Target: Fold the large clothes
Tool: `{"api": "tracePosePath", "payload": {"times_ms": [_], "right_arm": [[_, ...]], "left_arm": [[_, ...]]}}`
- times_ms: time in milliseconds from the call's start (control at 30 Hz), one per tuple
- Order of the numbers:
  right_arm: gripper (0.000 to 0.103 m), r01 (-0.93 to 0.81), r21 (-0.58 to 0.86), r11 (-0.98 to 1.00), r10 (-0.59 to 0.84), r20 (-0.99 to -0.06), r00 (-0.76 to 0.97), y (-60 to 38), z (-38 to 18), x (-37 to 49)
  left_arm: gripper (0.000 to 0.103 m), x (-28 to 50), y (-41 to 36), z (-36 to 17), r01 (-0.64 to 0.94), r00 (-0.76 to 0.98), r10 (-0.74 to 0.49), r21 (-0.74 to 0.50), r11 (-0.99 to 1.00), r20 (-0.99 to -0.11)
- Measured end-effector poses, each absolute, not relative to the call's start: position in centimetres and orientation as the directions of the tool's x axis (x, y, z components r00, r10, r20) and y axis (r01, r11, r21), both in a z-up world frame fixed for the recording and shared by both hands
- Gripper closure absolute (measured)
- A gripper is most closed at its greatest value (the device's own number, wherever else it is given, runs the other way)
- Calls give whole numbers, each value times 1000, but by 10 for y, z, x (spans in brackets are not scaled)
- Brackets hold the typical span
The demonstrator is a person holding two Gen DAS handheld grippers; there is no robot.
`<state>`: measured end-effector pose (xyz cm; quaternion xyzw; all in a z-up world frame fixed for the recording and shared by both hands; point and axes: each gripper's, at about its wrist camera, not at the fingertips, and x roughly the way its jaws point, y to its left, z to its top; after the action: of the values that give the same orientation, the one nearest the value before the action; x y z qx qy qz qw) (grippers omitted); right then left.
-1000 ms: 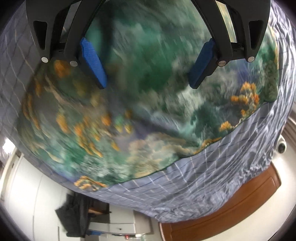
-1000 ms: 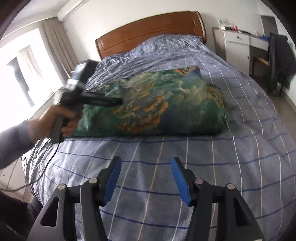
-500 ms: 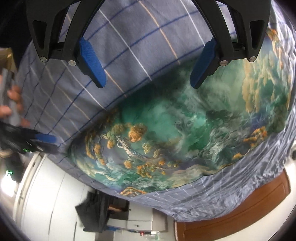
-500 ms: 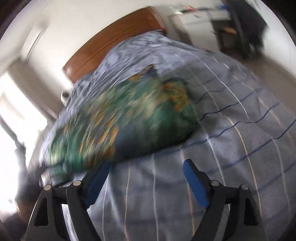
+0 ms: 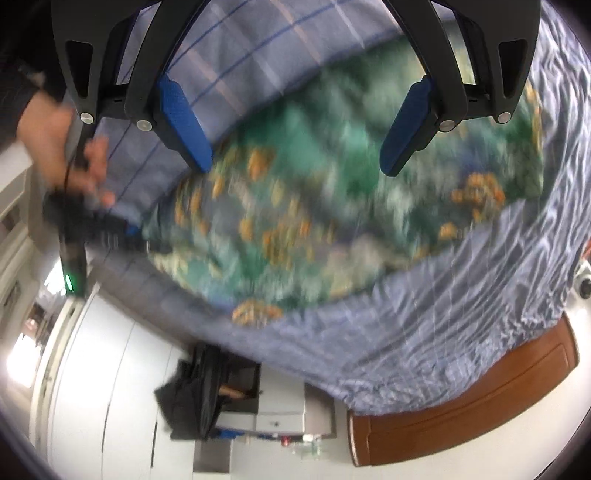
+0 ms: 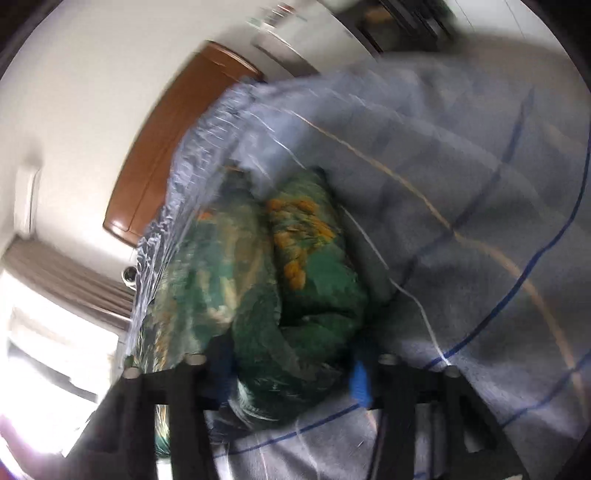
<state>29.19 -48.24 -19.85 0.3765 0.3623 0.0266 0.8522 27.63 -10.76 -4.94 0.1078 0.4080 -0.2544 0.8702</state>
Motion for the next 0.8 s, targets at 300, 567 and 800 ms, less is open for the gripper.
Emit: {"api": "tracePosePath", "payload": {"times_ms": [300,567,800], "right_arm": [[66,-100,344,934,263,-466,845,-388,-83,262],[66,-361,-47,931,311,-413,856,-269,-47,221],[66,-476,-222,851,359,-415,836,-216,-47,187]], "left_arm": [[10,344,-173,3,630,276,-537,-272,727,-797],[6,342,-171,-6,633,305,-375,-108,767,-875],[59,313,-171,-32,645,481,-151,232,729,-864]]}}
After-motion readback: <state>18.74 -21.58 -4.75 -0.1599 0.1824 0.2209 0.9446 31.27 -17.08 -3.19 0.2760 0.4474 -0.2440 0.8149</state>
